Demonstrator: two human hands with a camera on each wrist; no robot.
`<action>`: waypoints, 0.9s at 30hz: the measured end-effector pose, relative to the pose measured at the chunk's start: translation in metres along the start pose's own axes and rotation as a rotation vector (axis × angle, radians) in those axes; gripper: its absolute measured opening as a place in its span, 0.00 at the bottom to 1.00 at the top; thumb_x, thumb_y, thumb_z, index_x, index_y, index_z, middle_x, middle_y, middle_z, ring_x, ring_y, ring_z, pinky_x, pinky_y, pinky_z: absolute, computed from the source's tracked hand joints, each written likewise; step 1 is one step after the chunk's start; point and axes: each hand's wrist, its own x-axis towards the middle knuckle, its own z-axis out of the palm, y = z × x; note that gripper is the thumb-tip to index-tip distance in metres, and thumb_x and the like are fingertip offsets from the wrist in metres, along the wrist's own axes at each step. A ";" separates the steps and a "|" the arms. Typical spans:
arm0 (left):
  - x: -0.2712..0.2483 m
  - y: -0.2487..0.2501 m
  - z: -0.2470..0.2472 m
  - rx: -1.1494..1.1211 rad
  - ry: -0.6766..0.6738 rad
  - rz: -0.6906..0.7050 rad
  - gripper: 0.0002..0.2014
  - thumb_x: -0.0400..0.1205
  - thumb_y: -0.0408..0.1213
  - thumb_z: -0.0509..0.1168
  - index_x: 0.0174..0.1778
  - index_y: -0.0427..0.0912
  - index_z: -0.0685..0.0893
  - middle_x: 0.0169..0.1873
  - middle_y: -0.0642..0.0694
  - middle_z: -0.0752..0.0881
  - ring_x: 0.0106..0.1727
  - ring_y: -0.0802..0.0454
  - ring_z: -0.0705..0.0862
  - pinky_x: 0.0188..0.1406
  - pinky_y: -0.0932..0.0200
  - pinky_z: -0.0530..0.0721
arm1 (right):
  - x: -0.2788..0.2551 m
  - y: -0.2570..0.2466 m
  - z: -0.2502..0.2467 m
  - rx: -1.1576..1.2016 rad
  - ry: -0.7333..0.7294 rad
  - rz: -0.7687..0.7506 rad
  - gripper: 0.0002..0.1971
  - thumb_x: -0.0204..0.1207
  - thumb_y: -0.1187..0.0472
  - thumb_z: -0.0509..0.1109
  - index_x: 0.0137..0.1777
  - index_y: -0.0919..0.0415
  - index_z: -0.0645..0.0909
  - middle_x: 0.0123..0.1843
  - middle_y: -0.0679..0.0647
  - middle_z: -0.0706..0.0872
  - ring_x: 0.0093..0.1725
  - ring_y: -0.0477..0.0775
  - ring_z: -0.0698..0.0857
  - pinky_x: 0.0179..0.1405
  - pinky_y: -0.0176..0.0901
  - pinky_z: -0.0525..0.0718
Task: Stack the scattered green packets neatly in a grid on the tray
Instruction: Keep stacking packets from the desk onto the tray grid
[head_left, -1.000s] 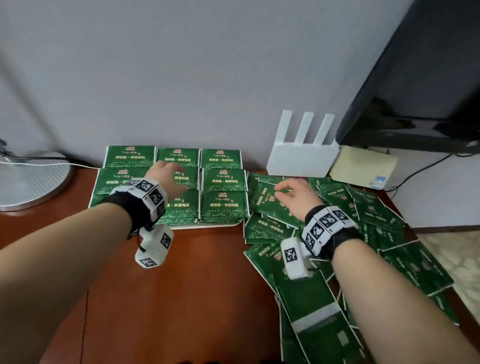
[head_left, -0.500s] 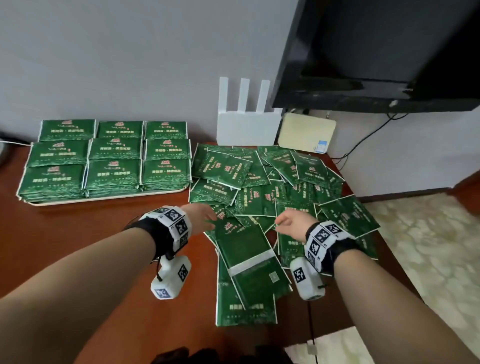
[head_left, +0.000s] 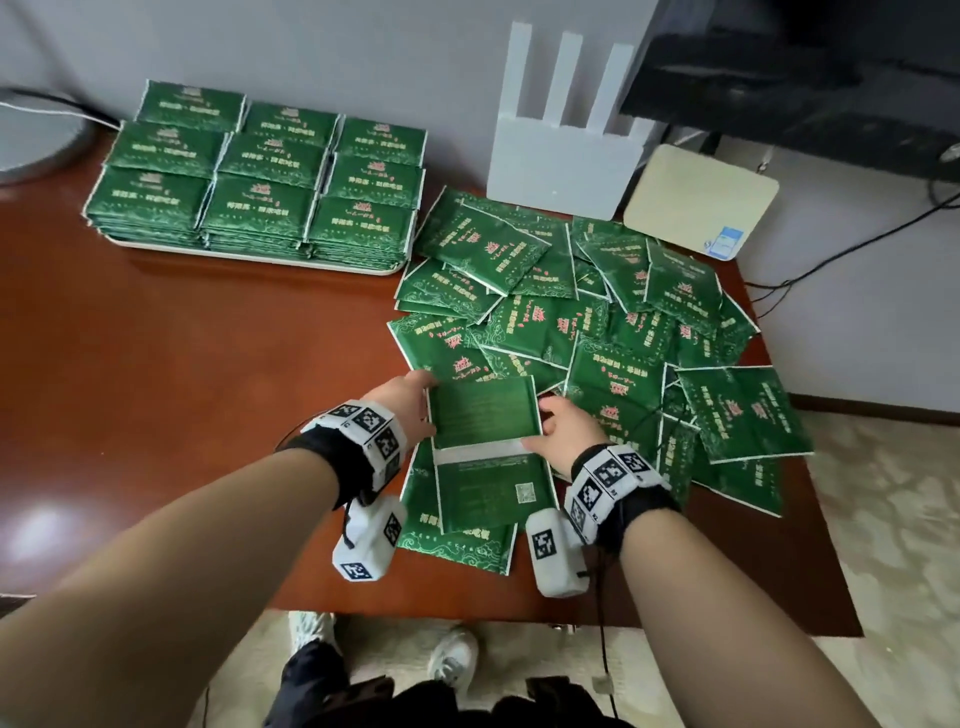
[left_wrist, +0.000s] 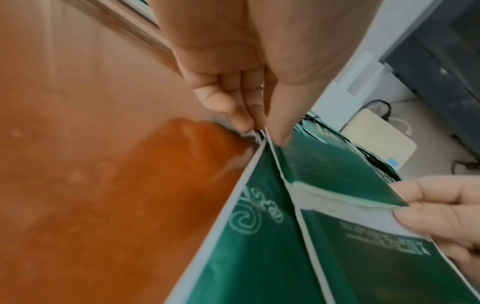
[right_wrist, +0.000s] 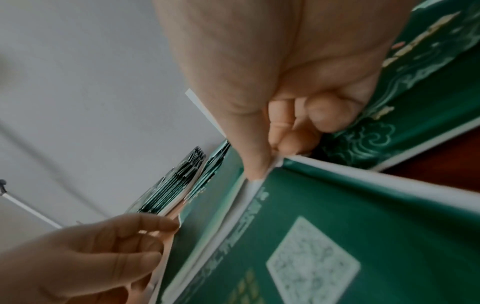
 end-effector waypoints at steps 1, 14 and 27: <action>-0.002 -0.004 0.000 -0.043 0.031 -0.020 0.29 0.77 0.38 0.69 0.74 0.48 0.67 0.57 0.47 0.81 0.51 0.52 0.81 0.53 0.59 0.84 | 0.001 0.001 0.000 0.003 0.003 -0.009 0.22 0.77 0.59 0.68 0.69 0.63 0.72 0.58 0.59 0.83 0.58 0.58 0.82 0.50 0.39 0.76; -0.033 -0.011 -0.004 -0.229 -0.097 -0.085 0.31 0.77 0.33 0.67 0.75 0.49 0.63 0.64 0.51 0.79 0.61 0.52 0.80 0.57 0.61 0.81 | 0.003 -0.018 -0.020 0.344 0.101 -0.094 0.21 0.77 0.71 0.59 0.66 0.52 0.66 0.32 0.53 0.75 0.27 0.52 0.76 0.33 0.50 0.84; -0.043 -0.019 0.012 -0.023 -0.116 0.031 0.40 0.76 0.32 0.69 0.80 0.54 0.55 0.63 0.50 0.79 0.60 0.52 0.80 0.61 0.58 0.80 | -0.006 -0.006 0.000 0.093 0.174 -0.174 0.10 0.78 0.62 0.65 0.57 0.54 0.83 0.47 0.47 0.81 0.47 0.49 0.80 0.47 0.36 0.76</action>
